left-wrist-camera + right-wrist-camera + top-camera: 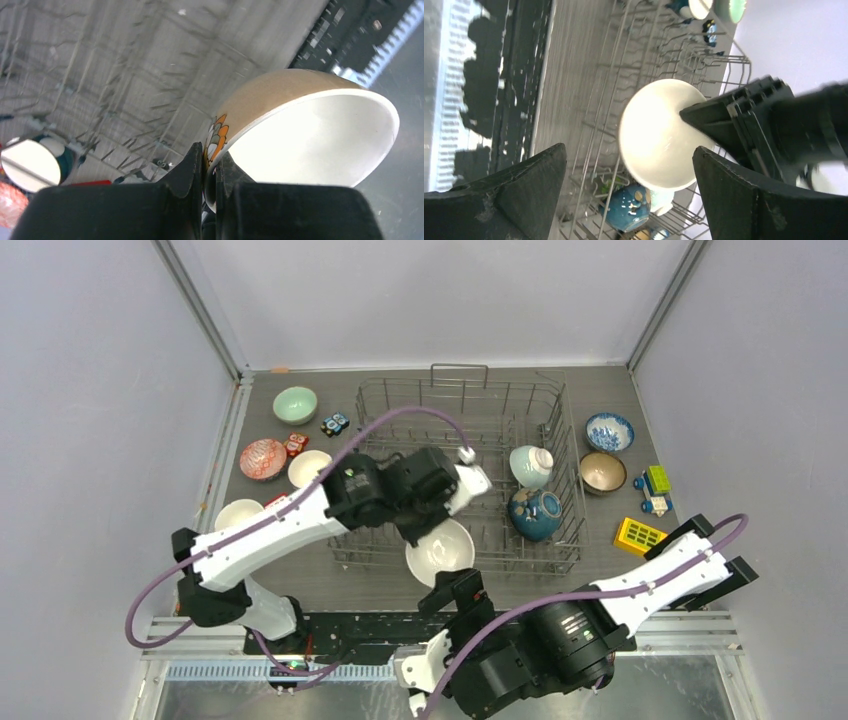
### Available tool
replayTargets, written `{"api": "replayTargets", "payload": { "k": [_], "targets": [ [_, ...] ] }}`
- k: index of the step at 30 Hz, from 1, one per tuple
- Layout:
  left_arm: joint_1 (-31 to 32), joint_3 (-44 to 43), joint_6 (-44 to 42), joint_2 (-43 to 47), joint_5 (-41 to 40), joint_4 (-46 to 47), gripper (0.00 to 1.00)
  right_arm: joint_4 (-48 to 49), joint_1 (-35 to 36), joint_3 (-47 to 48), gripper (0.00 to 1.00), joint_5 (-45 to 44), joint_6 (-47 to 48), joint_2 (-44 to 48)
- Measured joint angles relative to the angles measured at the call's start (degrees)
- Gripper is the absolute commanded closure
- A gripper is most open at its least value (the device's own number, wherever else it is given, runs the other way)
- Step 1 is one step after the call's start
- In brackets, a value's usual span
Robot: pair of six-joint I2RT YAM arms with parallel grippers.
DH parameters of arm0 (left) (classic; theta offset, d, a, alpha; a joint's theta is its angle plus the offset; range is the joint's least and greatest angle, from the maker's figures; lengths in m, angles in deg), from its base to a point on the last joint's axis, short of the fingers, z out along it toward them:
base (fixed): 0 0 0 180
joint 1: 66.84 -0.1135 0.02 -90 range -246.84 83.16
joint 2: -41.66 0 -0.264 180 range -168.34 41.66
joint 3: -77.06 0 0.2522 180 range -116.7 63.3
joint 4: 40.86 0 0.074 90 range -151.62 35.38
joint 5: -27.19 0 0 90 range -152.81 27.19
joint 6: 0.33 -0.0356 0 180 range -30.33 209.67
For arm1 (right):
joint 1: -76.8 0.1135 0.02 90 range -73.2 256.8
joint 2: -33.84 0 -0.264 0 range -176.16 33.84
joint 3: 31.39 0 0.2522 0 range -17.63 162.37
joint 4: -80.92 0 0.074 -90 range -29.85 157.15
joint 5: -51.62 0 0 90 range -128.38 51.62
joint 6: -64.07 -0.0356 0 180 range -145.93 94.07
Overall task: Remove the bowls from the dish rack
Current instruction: Place the bowl with the bowl.
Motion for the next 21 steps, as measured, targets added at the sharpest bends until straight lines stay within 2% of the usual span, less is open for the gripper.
{"api": "replayTargets", "payload": {
  "k": [4,7,14,21],
  "targets": [
    [-10.9,1.0,2.0,4.2,0.2,1.8,1.0,3.7,0.0,4.8,0.0,-2.9,-0.5,0.3],
    [-20.5,1.6,4.0,8.9,-0.3,3.4,1.0,9.6,-1.0,4.2,0.0,-7.3,1.0,2.1],
    [-40.3,7.8,10.2,20.3,-1.4,5.7,1.0,35.5,-10.0,-8.5,0.0,-12.7,1.8,14.2],
    [-57.7,18.7,20.0,24.4,-5.1,7.3,1.0,48.6,-18.6,-16.4,0.0,-16.7,-6.5,22.4]
  ]
}}
